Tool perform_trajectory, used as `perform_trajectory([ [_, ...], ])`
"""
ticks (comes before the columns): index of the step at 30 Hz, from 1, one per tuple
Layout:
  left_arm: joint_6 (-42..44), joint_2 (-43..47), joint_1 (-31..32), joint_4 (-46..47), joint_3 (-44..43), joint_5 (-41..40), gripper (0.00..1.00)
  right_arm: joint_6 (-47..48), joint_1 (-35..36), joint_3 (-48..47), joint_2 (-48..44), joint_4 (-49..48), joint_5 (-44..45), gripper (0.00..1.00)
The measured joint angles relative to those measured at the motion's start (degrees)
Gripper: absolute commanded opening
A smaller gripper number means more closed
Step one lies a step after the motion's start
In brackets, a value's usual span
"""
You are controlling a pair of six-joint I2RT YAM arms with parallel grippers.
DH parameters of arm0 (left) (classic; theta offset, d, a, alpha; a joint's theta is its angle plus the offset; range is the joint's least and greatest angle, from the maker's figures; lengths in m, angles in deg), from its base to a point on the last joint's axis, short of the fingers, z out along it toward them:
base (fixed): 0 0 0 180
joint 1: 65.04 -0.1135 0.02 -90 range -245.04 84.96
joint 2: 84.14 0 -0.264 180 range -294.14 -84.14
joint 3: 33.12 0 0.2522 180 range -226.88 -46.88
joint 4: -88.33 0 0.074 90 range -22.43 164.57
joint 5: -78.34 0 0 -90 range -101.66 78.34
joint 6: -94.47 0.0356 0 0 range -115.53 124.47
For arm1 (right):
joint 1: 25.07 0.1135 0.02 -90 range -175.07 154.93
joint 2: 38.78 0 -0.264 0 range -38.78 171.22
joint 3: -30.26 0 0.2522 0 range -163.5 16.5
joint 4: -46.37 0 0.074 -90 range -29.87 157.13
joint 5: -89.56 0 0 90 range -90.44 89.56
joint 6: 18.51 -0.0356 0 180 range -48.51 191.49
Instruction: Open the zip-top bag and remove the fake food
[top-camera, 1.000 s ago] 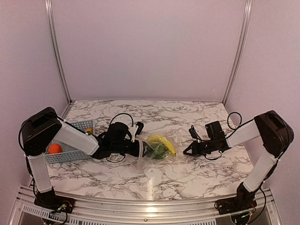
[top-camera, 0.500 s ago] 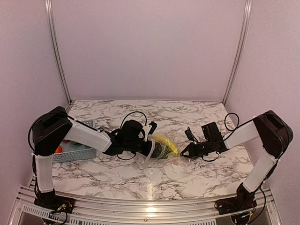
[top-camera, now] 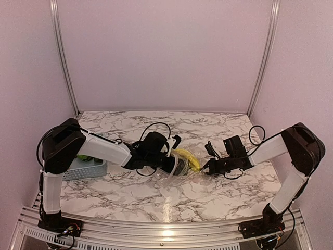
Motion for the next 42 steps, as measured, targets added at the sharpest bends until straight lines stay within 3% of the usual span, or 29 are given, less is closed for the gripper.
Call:
perform_trajectory([
  [4,-0.1,1.1,-0.2,0.7,1.9,-0.8,0.85,0.0,-0.2,0.0,-0.1,0.0,0.6,0.00],
  [9,0.0,7.9,-2.0,1.2,10.7,-0.5,0.85,0.0,-2.0,1.0,-2.2,0.1,1.8,0.00],
  [16,0.5,12.5,-4.2,1.3,16.4,0.9,0.86,0.0,-4.9,2.1,-4.5,0.0,3.3,0.00],
  [25,2.6,12.3,-4.3,0.2,15.6,0.2,0.99,0.0,-5.1,2.1,-4.6,0.0,3.3,0.00],
  [34,4.3,10.1,-4.2,-0.9,12.6,-0.3,0.99,0.0,-5.2,2.1,-4.5,0.0,3.1,0.00],
  [42,3.9,10.4,-4.1,-1.4,12.6,-0.5,0.78,0.0,-5.2,2.1,-4.4,-0.2,2.9,0.00],
])
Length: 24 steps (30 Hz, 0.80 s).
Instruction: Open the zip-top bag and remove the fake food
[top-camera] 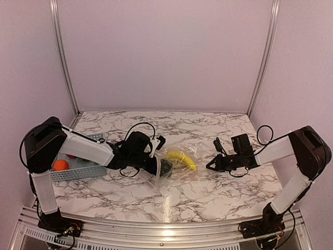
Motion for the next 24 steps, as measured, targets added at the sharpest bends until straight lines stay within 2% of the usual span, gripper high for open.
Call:
perform_trajectory([
  [14,-2.4,15.9,-2.4,-5.9,4.9,2.4,0.76,-0.5,-0.7,0.7,0.0,-2.3,0.6,0.00],
  [24,-8.4,26.2,-6.9,-4.5,17.1,6.0,0.75,-1.1,-1.0,1.3,0.0,-2.9,1.3,0.00],
])
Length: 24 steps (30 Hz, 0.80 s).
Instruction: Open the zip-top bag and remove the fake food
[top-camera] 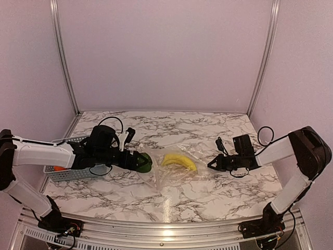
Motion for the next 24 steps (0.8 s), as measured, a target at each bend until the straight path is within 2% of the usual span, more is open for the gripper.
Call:
perform_trajectory([
  [4,-3.5,8.7,-3.9,-0.8,4.6,-0.9,0.77,-0.3,-0.3,0.4,-0.3,-0.4,0.2,0.00],
  [10,-9.2,23.4,-19.1,-7.0,7.0,-7.3,0.79,-0.4,-0.7,0.7,-0.6,-0.7,0.3,0.00],
  [16,-11.4,25.2,-32.7,-17.0,7.1,-12.6,0.82,-0.3,-0.8,0.7,-0.6,-0.7,-0.1,0.00],
  [24,-14.3,30.7,-34.2,-26.1,10.3,-18.0,0.84,-0.1,-0.8,0.7,-2.0,-0.7,-0.4,0.00],
])
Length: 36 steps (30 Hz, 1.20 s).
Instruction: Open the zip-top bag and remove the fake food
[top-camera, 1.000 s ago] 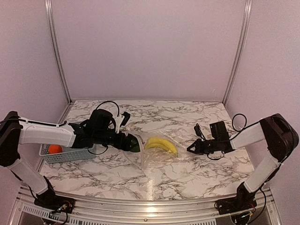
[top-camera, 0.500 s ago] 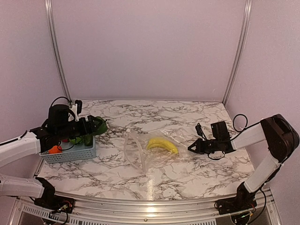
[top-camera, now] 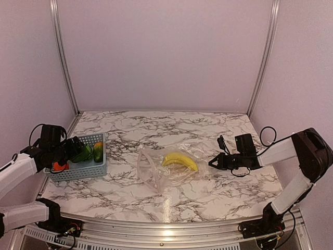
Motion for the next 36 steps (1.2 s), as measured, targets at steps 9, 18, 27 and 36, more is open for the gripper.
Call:
perform_trajectory([
  [9,-2.1,1.3,-1.4,-5.8,1.6,-8.3,0.99,0.0,0.0,0.0,0.0,0.0,-0.7,0.00],
  [18,-0.7,-0.3,-1.6,-5.8,0.5,-6.7,0.99,0.3,0.0,0.0,0.0,0.0,-1.8,0.00],
  [27,3.0,-2.3,12.5,5.8,-0.3,5.8,0.80,0.3,0.0,1.6,-0.3,-1.1,-3.2,0.00],
  [36,5.7,-17.5,27.9,22.3,-0.7,15.5,0.54,0.1,0.0,3.5,-0.5,-1.7,-3.7,0.00],
])
